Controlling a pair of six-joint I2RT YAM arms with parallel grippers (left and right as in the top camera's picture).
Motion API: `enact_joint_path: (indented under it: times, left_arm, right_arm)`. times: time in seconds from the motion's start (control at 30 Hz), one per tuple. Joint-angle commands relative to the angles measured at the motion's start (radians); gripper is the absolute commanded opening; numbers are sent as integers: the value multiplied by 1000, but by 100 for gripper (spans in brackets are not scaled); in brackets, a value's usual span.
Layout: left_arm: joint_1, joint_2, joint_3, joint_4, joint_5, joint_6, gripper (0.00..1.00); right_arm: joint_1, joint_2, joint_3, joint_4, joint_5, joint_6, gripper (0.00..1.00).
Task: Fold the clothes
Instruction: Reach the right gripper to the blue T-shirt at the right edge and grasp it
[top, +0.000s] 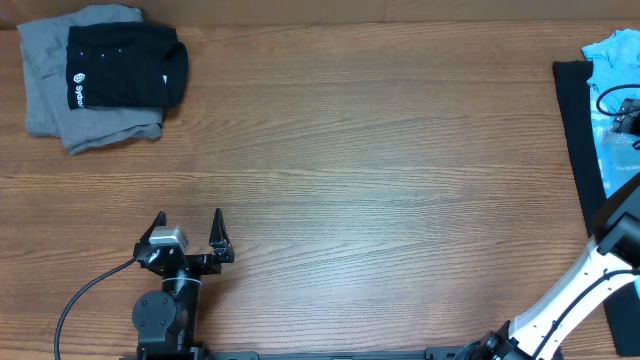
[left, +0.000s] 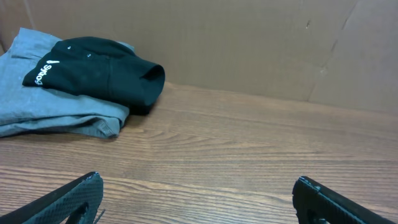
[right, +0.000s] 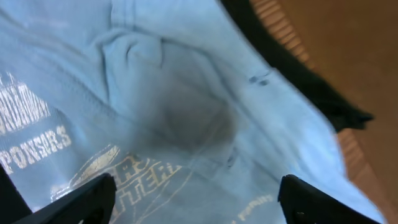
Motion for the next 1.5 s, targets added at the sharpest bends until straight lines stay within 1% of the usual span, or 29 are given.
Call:
enact_joint_path:
  times: [0.0, 0.07, 0.17, 0.33, 0.53, 0.63, 0.67, 0.77, 0.83, 0.9, 1.17, 1.33, 1.47]
  left_arm:
    - [-8, -10, -4, -1, -6, 8, 100]
    - [-8, -10, -4, -1, -6, 8, 100]
    - [-8, -10, -4, 0, -6, 8, 100]
    - [-8, -10, -4, 0, -7, 8, 100]
    - [-8, -10, -4, 0, -6, 8, 100]
    - [-8, -10, -4, 0, -6, 8, 100]
    - [-8, -10, -4, -1, -6, 8, 100]
    - [-8, -10, -4, -1, -6, 8, 100]
    - [-8, -10, -4, 0, -6, 8, 100]
    - [-8, -10, -4, -1, -6, 8, 100]
    - [-8, -10, -4, 0, -6, 8, 100]
    - [-8, -10, -4, 0, -6, 8, 100]
    - [-8, -10, -4, 0, -6, 8, 100]
  right_arm:
    - [2, 34, 20, -3, -19, 2, 86]
    - [2, 50, 20, -10, -22, 6, 84]
    - [2, 64, 20, -9, -24, 7, 84]
    - [2, 66, 20, 17, -24, 49, 84]
    - [-1, 66, 20, 16, -75, 58, 79]
    - [-17, 68, 19, 16, -80, 118, 79]
    - [-26, 68, 19, 16, -94, 143, 78]
    - [-66, 68, 19, 12, -218, 194, 78]
    - [-89, 68, 19, 5, -281, 220, 76]
    - [-108, 68, 19, 4, -311, 243, 75]
    - [-134, 68, 19, 9, -340, 241, 75]
    - [-131, 68, 19, 24, -412, 242, 73]
    - [-124, 68, 19, 39, -435, 243, 69]
